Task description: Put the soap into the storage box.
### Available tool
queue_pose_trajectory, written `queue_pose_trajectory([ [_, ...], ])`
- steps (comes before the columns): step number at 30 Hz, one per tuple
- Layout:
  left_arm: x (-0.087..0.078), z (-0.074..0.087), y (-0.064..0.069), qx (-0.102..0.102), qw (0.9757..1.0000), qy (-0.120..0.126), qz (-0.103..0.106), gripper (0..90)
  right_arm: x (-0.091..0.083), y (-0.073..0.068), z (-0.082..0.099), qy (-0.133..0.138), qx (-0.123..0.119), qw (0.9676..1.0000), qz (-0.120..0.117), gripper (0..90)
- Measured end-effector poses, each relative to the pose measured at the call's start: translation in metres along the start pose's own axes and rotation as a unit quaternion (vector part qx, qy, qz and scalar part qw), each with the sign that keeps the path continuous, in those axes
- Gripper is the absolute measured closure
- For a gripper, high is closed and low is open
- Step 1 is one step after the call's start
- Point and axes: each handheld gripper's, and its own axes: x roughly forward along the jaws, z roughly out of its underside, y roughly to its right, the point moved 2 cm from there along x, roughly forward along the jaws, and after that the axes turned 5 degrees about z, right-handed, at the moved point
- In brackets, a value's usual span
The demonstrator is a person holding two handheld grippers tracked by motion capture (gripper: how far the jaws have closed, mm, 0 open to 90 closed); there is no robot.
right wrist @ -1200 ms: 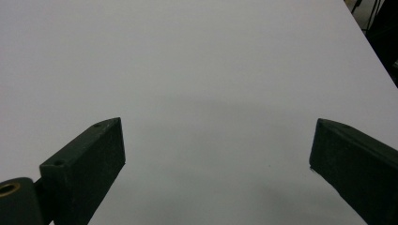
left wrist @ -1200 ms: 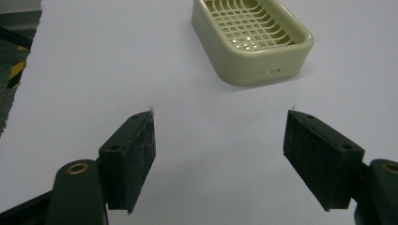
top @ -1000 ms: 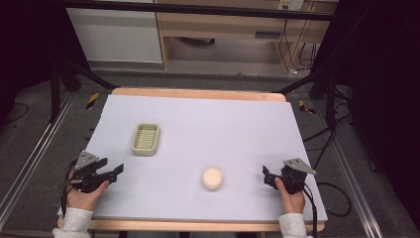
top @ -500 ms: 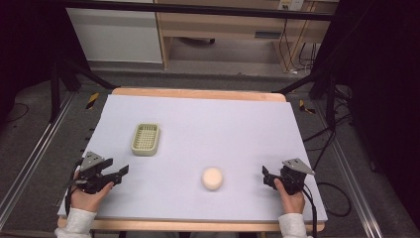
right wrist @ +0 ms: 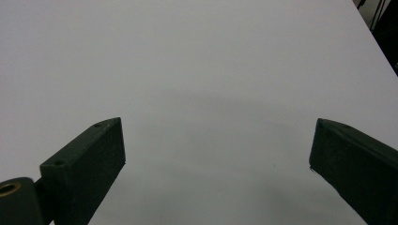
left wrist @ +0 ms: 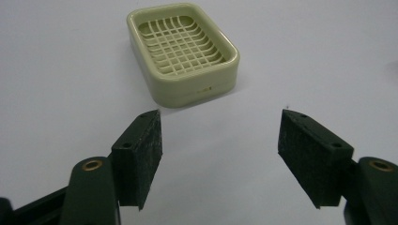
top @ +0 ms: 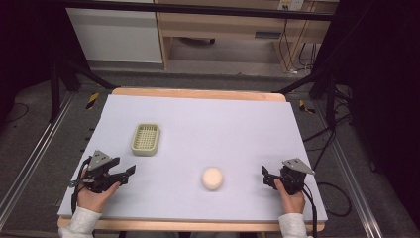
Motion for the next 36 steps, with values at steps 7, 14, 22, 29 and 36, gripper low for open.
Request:
queue_pose_trajectory([
  [7, 0.000, -0.004, 0.003, 0.001, 1.0000, 0.005, 0.005, 29.6, 0.000, 0.000, 0.000, 0.001, 0.000, 1.0000, 0.001, 4.1],
  [14, 0.003, -0.006, 0.012, 0.016, 0.9998, -0.010, 0.008, 29.1, 0.000, 0.000, 0.000, 0.002, -0.001, 1.0000, -0.001, 4.1],
  [22, 0.005, -0.011, 0.021, 0.024, 0.9995, -0.011, 0.019, 28.3, 0.000, 0.000, 0.000, 0.002, -0.001, 1.0000, -0.002, 4.1],
  [29, 0.009, -0.014, 0.030, 0.034, 0.9988, -0.010, 0.035, 26.4, -0.001, 0.001, 0.000, 0.003, 0.003, 1.0000, -0.003, 4.1],
  [36, 0.011, -0.018, 0.038, 0.042, 0.9979, -0.014, 0.047, 26.4, -0.001, 0.001, 0.000, 0.003, 0.003, 1.0000, -0.003, 4.1],
])
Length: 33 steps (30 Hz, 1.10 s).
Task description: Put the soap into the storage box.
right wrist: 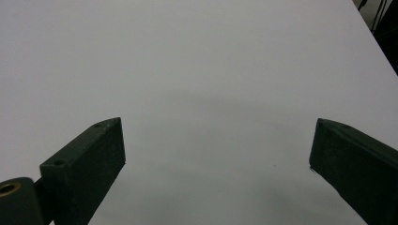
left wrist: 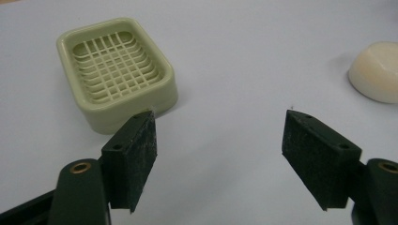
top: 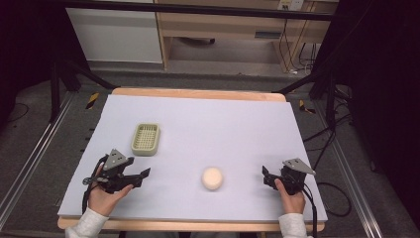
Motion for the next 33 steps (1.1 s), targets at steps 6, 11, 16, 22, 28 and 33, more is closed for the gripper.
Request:
queue_pose_trajectory([
  [6, 0.003, -0.006, 0.007, 0.007, 1.0000, 0.000, 0.006, 26.3, 0.000, 0.000, 0.000, 0.000, 0.001, 1.0000, 0.000, 4.1],
  [11, 0.006, -0.013, 0.011, 0.013, 0.9999, 0.003, 0.009, 26.3, 0.000, 0.000, 0.000, 0.000, 0.002, 1.0000, -0.001, 4.1],
  [16, 0.010, -0.024, 0.020, 0.021, 0.9996, 0.004, 0.019, 26.3, 0.000, 0.001, 0.000, 0.000, 0.005, 1.0000, -0.002, 4.1],
  [22, 0.018, -0.033, 0.030, 0.030, 0.9991, -0.002, 0.029, 26.7, 0.000, 0.001, 0.000, 0.000, 0.005, 1.0000, -0.002, 4.1],
  [28, 0.027, -0.038, 0.036, 0.036, 0.9987, -0.008, 0.035, 26.4, 0.000, 0.001, 0.000, 0.000, 0.006, 1.0000, -0.002, 4.1],
  [33, 0.031, -0.045, 0.045, 0.041, 0.9982, -0.006, 0.043, 26.2, 0.000, 0.000, 0.000, 0.000, 0.005, 1.0000, -0.002, 4.1],
])
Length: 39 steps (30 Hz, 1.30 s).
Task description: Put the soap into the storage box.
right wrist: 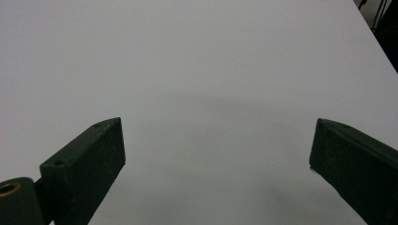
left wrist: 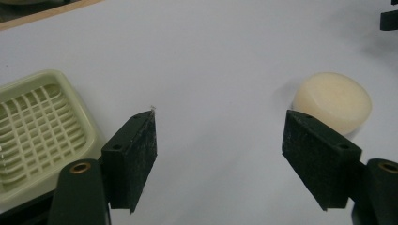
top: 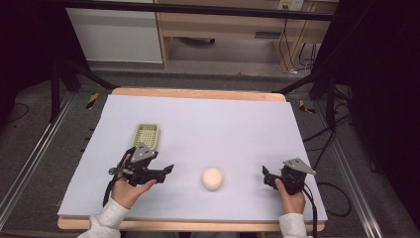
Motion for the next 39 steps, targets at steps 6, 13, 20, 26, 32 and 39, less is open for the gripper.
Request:
queue_pose_trajectory([
  [6, 0.005, -0.006, 0.005, 0.003, 1.0000, -0.003, 0.007, 26.8, 0.000, 0.000, 0.000, -0.001, 0.001, 1.0000, -0.001, 4.1],
  [13, 0.013, -0.013, 0.015, 0.009, 0.9997, -0.004, 0.021, 26.7, 0.000, 0.000, 0.000, 0.000, -0.003, 1.0000, 0.001, 4.1],
  [20, 0.019, -0.019, 0.021, 0.012, 0.9996, -0.002, 0.027, 26.7, 0.000, 0.000, 0.000, -0.002, -0.002, 1.0000, -0.001, 4.1],
  [26, 0.025, -0.022, 0.025, 0.018, 0.9993, -0.007, 0.031, 26.0, 0.000, 0.000, 0.000, -0.002, -0.003, 1.0000, 0.001, 4.1],
  [32, 0.030, -0.023, 0.028, 0.019, 0.9991, -0.011, 0.036, 25.9, 0.000, 0.000, 0.000, -0.003, -0.002, 1.0000, -0.001, 4.1],
  [39, 0.036, -0.027, 0.035, 0.024, 0.9986, -0.014, 0.045, 25.6, 0.001, 0.000, 0.000, -0.003, -0.003, 1.0000, -0.001, 4.1],
])
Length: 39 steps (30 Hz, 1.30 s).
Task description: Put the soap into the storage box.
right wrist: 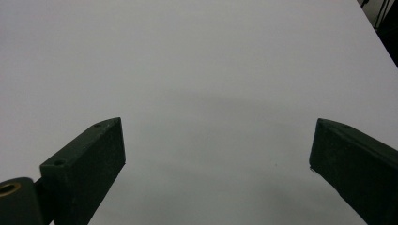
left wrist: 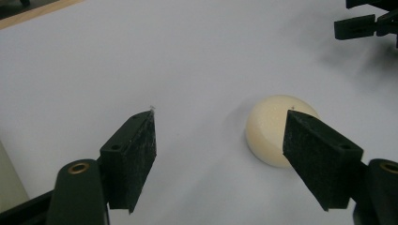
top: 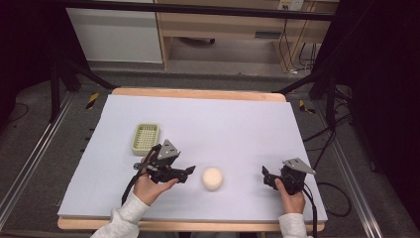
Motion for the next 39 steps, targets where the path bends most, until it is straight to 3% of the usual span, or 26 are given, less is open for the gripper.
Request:
queue_pose_trajectory([
  [28, 0.024, -0.007, 0.022, 0.008, 0.9994, -0.020, 0.028, 22.9, 0.000, 0.000, 0.000, -0.001, -0.002, 1.0000, 0.000, 4.1],
  [39, 0.032, -0.007, 0.029, 0.022, 0.9989, -0.033, 0.025, 22.7, 0.000, 0.000, 0.000, -0.002, -0.001, 1.0000, -0.001, 4.1],
])
